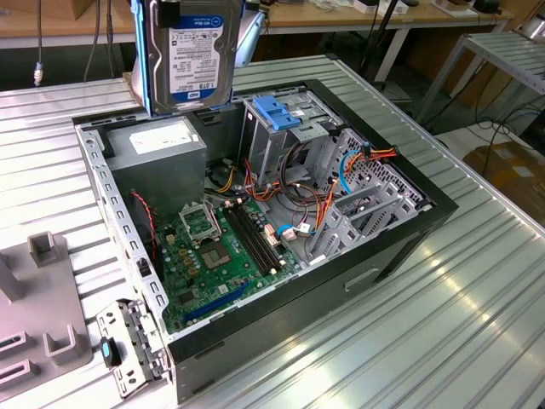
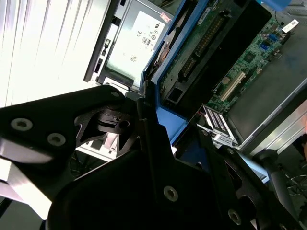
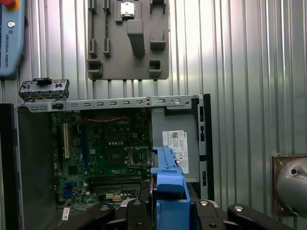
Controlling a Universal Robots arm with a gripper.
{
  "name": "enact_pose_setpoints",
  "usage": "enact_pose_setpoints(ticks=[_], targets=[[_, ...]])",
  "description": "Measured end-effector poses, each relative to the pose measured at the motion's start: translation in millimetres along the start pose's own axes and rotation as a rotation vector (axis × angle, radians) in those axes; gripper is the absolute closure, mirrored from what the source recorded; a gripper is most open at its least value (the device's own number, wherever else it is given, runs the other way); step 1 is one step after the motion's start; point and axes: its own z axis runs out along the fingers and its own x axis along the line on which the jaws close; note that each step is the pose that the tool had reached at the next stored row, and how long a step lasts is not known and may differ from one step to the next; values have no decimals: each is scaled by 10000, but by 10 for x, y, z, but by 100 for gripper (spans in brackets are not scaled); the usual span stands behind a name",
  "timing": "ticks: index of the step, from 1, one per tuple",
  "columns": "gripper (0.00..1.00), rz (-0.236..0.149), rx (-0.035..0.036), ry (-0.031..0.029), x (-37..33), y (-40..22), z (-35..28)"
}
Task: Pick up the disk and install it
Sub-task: 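Insert the disk into the insertion slot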
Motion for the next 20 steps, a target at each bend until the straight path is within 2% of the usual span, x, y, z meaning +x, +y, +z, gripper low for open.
enact_pose_setpoints(ticks=[20], targets=[[63,-1,0,0,32,-24,0]])
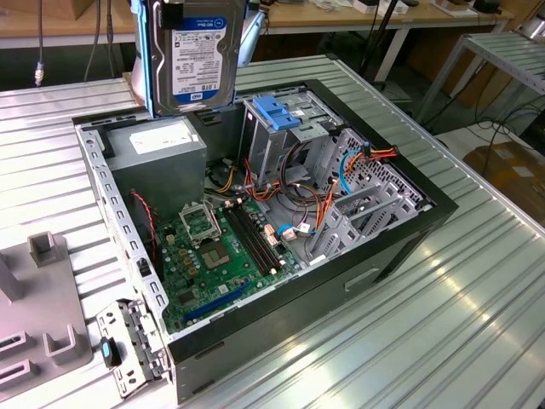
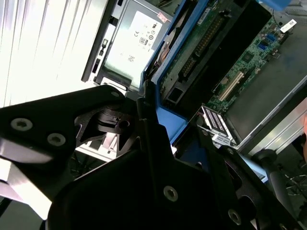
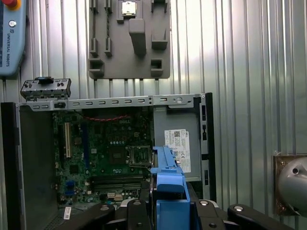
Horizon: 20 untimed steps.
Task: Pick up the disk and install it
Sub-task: 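Insert the disk into the insertion slot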
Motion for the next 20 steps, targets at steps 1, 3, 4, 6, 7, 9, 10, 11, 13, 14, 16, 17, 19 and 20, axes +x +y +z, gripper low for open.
enact_pose_setpoints(ticks=[1,3,4,6,7,9,10,11,13,14,16,17,19,20], targets=[[63,0,-1,1,0,-4,0],[63,2,0,0,0,-10,0],[63,1,0,0,-1,-13,0],[63,1,-1,0,-1,-16,0],[63,1,0,0,0,-16,0],[63,0,0,0,6,-16,0],[63,0,-1,1,11,-16,0],[63,1,-1,0,15,-16,0],[63,1,-1,0,19,-16,0],[63,1,0,0,21,-16,0],[63,0,-1,0,47,-18,0],[63,1,0,0,49,-18,0],[63,1,0,0,54,-18,0],[63,1,0,0,55,-18,0]])
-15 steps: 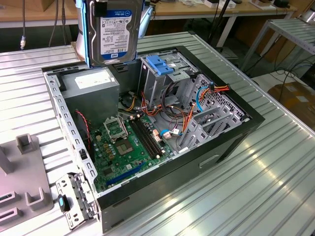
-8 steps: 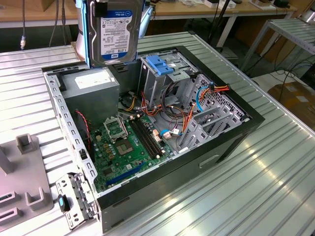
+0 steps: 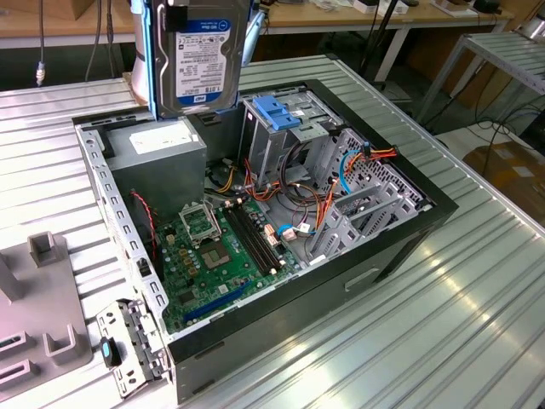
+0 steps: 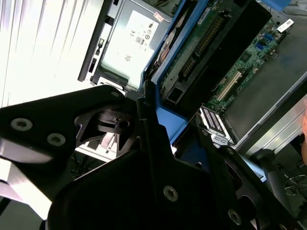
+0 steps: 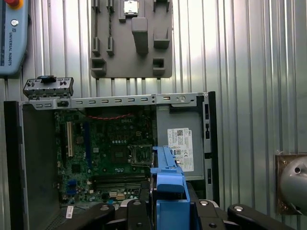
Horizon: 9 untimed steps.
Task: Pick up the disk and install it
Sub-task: 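Insert the disk into the insertion slot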
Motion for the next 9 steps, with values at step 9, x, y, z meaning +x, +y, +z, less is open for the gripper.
enact_pose_setpoints(ticks=[9], targets=[[63,0,1,0,18,-2,0]])
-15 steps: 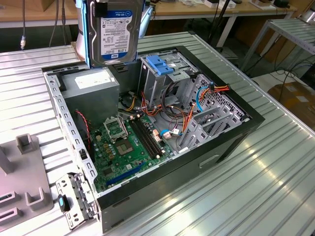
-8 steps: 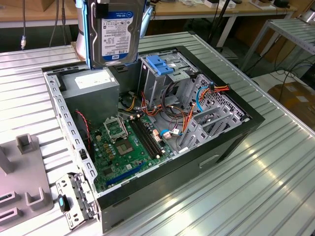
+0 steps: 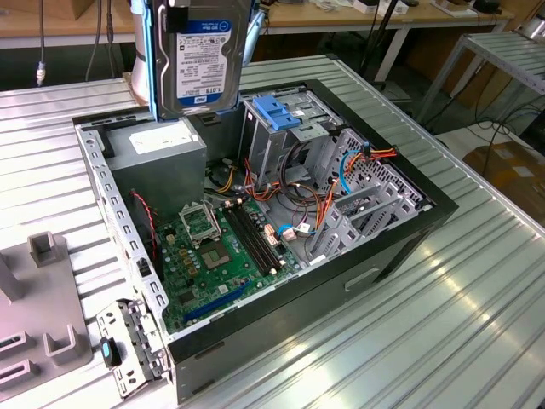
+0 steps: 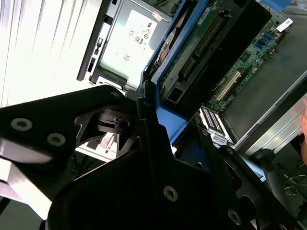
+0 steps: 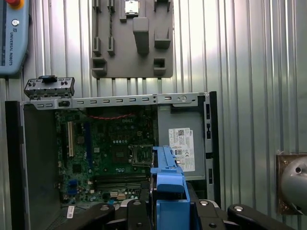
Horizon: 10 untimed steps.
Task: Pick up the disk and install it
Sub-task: 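Insert the disk into the insertion slot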
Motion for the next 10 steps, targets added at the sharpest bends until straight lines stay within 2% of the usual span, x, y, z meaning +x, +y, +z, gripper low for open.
enact_pose_setpoints(ticks=[10], targets=[[63,-2,-1,1,47,-9,0]])
